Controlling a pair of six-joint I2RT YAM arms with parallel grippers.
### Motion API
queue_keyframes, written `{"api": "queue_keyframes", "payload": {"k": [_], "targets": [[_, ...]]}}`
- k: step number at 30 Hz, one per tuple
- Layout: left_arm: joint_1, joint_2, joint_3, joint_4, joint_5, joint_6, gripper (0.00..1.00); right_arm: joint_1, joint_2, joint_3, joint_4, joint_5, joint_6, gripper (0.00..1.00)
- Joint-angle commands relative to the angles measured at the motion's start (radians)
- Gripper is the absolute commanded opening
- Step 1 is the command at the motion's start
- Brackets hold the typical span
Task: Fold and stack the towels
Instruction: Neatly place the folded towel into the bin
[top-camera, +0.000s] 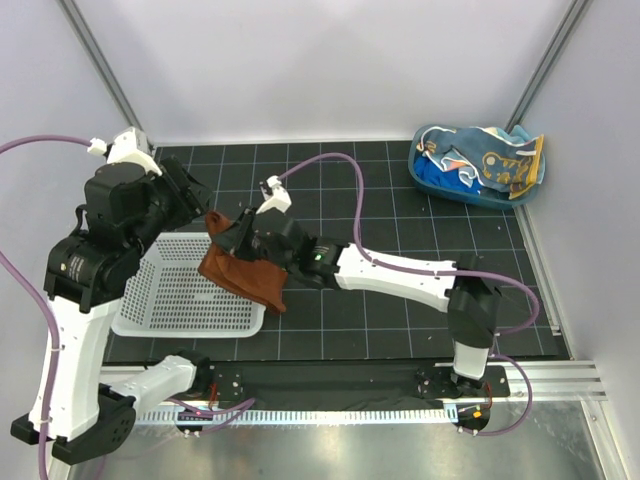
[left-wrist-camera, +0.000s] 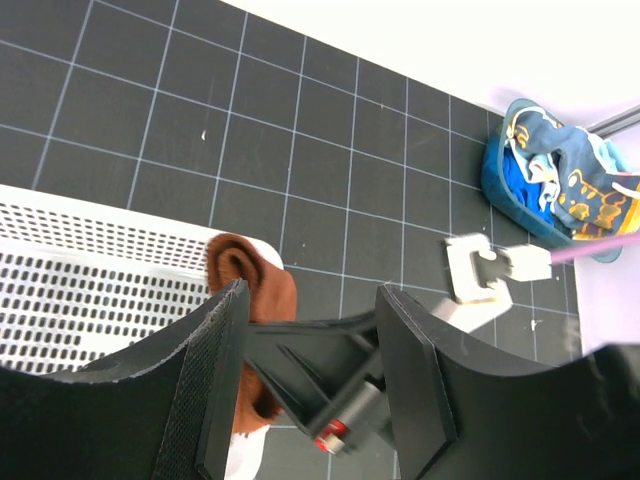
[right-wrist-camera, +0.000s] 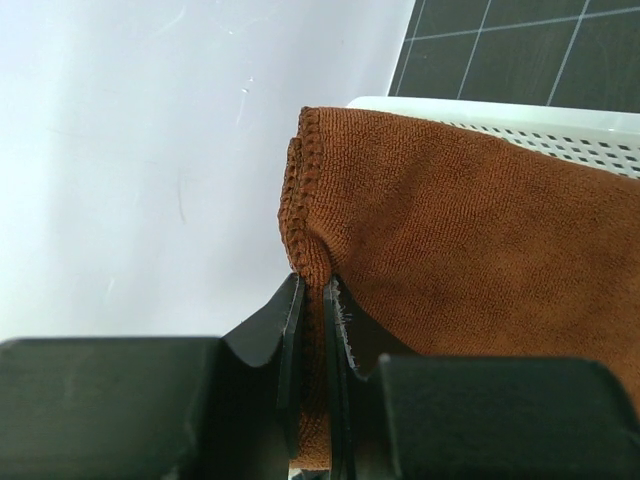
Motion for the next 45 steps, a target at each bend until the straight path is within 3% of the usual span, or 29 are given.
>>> {"api": "queue_keyframes", "payload": {"k": [1, 11, 45], "targets": [[0.004, 0.007, 0.051, -0.040, 0.002, 0.053, 0.57, 0.012, 0.038, 0.096, 0.033, -0.002, -0.020, 0.01], [0.002, 0.001, 0.092, -0.075, 0.009, 0.082, 0.57, 0.016, 0.159, 0.211, 0.054, -0.045, -0.025, 0.01], [0.002, -0.083, 0.006, -0.071, 0.045, 0.098, 0.57, 0.032, 0.492, 0.550, 0.031, -0.151, -0.022, 0.01]]}}
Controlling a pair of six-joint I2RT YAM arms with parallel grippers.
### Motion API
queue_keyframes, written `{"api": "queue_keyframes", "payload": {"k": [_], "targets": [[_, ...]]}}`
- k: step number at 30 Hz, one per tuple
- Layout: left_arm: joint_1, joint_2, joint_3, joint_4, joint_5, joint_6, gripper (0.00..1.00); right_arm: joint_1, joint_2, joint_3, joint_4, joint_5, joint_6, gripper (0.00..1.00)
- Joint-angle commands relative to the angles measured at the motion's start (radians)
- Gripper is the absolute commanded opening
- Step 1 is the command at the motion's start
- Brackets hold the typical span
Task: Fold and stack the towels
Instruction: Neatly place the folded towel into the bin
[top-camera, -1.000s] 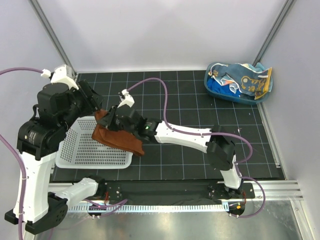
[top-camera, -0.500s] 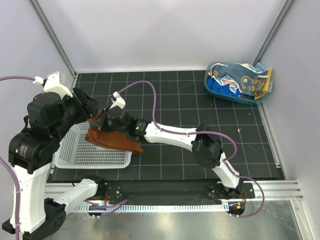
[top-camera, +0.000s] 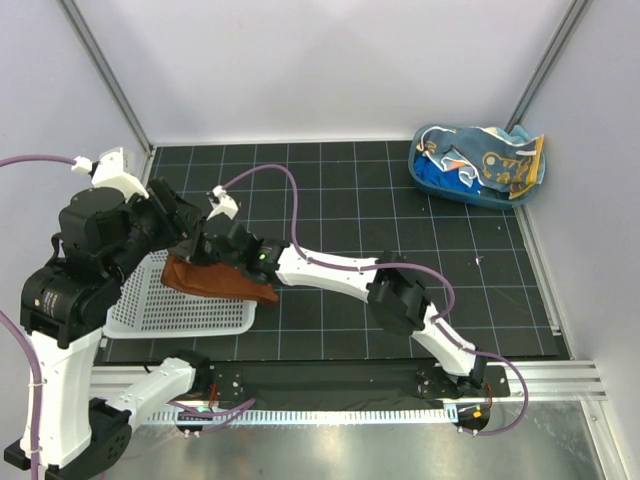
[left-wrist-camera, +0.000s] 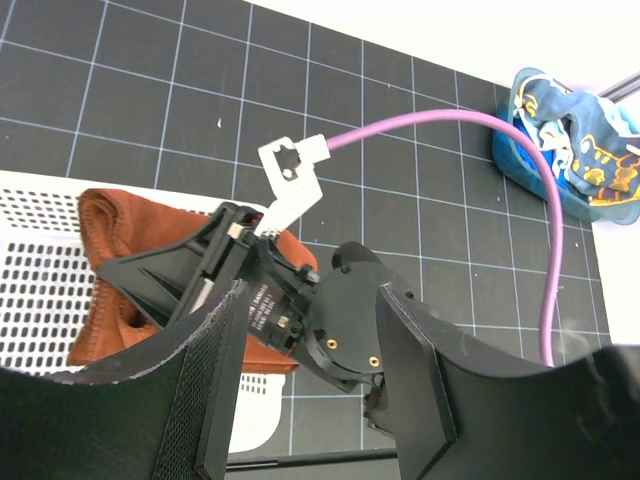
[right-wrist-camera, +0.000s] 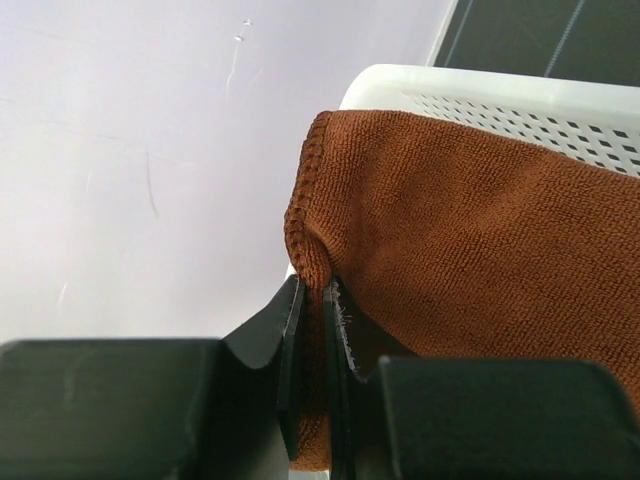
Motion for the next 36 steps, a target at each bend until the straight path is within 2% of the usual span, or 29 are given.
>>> {"api": "queue_keyframes", "payload": {"k": [1, 7, 15, 22, 28, 36], "targets": [[0.002, 0.003, 0.002, 0.024, 0.019, 0.022, 0.57, 0.008, 0.018, 0.086, 0.027, -0.026, -0.006, 0.01], [0.002, 0.011, -0.019, 0.024, -0.039, 0.028, 0.57, 0.007, 0.080, 0.167, -0.012, -0.047, -0.008, 0.01], [0.004, 0.071, -0.079, 0.029, -0.224, 0.027, 0.61, -0.018, 0.105, 0.121, -0.054, -0.034, 0.011, 0.01], [0.005, 0.117, -0.098, 0.044, -0.228, 0.008, 0.61, -0.050, 0.134, 0.083, -0.143, -0.032, 0.012, 0.01], [0.005, 0.128, -0.104, 0.048, -0.237, -0.004, 0.61, -0.079, 0.099, -0.081, -0.153, -0.015, 0.009, 0.01], [0.007, 0.138, -0.148, 0.082, -0.243, -0.008, 0.62, -0.133, -0.056, -0.328, -0.101, -0.033, -0.058, 0.01]]}}
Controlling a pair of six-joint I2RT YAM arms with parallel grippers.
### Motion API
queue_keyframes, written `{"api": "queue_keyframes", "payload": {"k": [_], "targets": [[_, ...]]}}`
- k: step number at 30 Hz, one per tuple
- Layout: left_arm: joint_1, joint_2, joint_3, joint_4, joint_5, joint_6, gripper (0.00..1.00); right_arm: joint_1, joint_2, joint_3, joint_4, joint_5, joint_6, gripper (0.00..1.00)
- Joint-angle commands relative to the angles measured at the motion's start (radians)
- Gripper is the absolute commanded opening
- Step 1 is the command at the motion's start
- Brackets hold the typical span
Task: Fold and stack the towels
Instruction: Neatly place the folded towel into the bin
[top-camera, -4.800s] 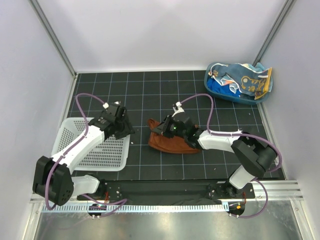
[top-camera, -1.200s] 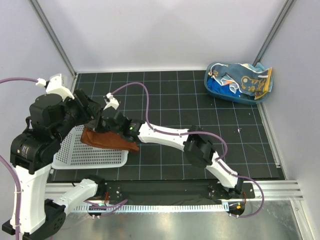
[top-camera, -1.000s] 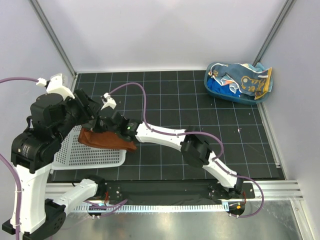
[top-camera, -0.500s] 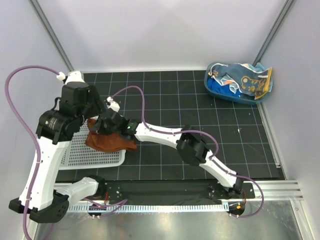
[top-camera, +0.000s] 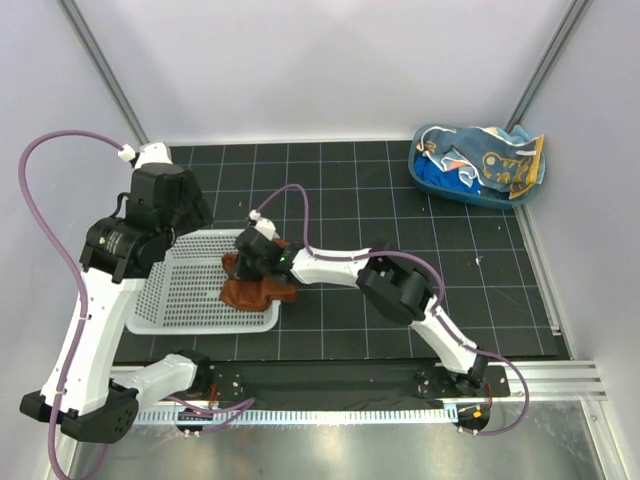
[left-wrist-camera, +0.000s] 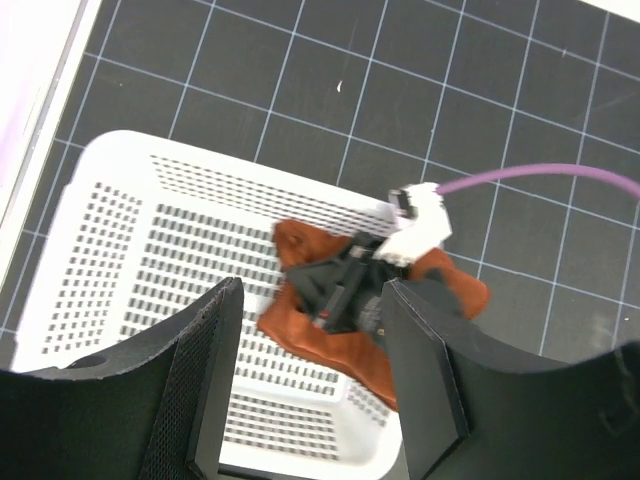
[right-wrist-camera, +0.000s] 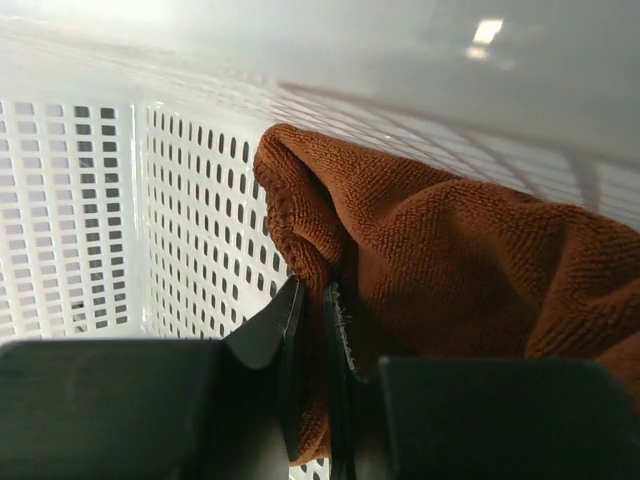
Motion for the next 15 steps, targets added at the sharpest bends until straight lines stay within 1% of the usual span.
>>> {"api": "queue_keyframes", "payload": {"k": [1, 4, 8, 9, 11, 12, 15], "targets": [[0.007, 0.009, -0.028, 0.060, -0.025, -0.007, 0.62, -0.040, -0.112, -0.094, -0.001, -0.010, -0.040, 0.01], [0.024, 0.020, -0.065, 0.074, -0.030, -0.007, 0.62, -0.056, -0.156, -0.157, 0.013, -0.020, -0.051, 0.01], [0.103, 0.053, -0.123, 0.100, -0.010, 0.016, 0.64, -0.068, -0.178, -0.189, 0.024, -0.030, -0.059, 0.01], [0.158, 0.060, -0.139, 0.108, -0.004, 0.034, 0.63, -0.070, -0.182, -0.195, 0.025, -0.030, -0.059, 0.01], [0.215, 0.072, -0.181, 0.129, 0.001, 0.057, 0.63, -0.074, -0.191, -0.208, 0.030, -0.030, -0.059, 0.01], [0.278, 0.084, -0.197, 0.140, -0.002, 0.066, 0.63, -0.076, -0.195, -0.211, 0.032, -0.032, -0.057, 0.01], [0.343, 0.121, -0.226, 0.159, 0.007, 0.069, 0.64, -0.080, -0.201, -0.209, 0.030, -0.038, -0.065, 0.01]]}}
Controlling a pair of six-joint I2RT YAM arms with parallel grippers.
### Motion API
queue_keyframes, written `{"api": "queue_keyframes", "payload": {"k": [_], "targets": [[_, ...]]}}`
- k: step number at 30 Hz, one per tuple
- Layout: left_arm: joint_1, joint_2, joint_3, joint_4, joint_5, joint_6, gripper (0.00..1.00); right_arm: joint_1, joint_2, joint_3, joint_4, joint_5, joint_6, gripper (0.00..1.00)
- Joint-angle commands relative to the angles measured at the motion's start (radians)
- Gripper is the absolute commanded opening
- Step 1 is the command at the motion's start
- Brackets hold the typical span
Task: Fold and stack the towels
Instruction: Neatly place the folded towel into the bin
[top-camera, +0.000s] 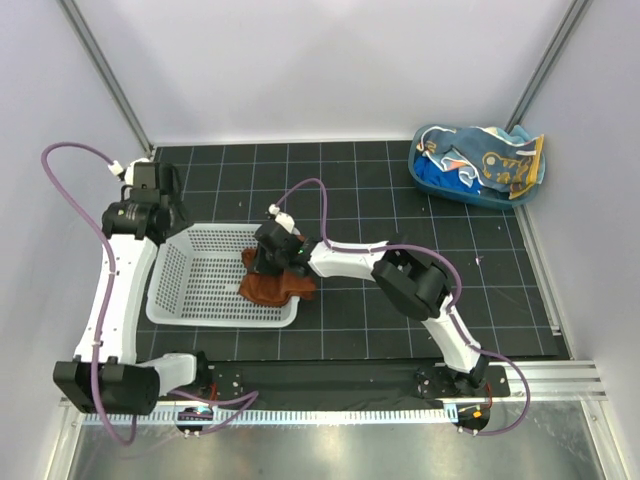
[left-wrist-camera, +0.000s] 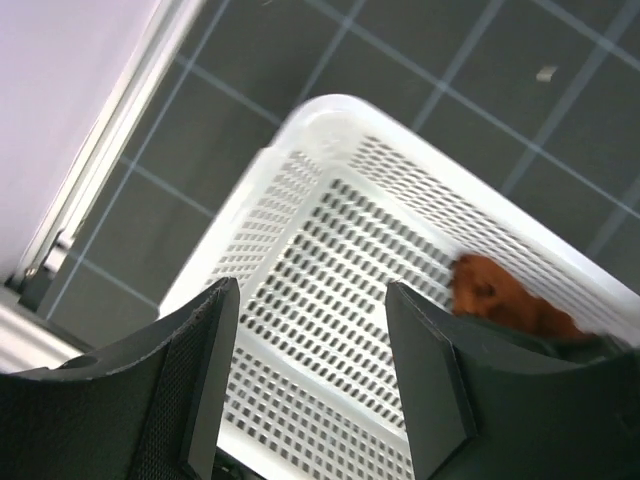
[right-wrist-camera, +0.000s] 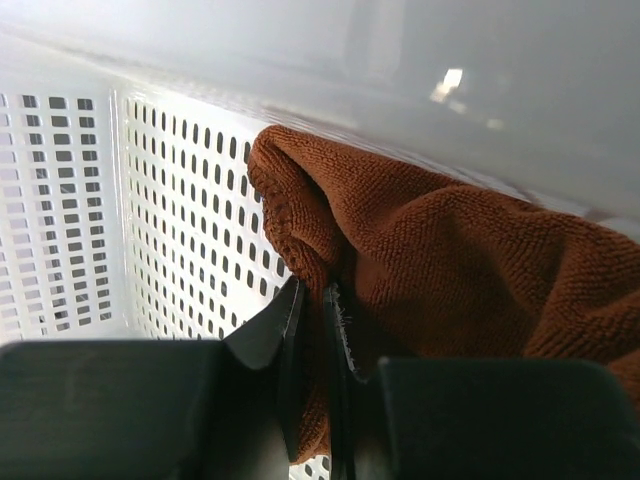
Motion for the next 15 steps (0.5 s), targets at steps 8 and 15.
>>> {"api": "queue_keyframes", "payload": {"k": [8, 15], "targets": [[0.366, 0.107, -0.072, 0.130, 0.250, -0.064, 0.65, -0.013, -0.058, 0.016, 0.017, -0.052, -0.043, 0.01], [0.541, 0.164, -0.242, 0.262, 0.345, -0.173, 0.65, -0.010, -0.051, 0.022, 0.032, -0.103, -0.052, 0.01]]}}
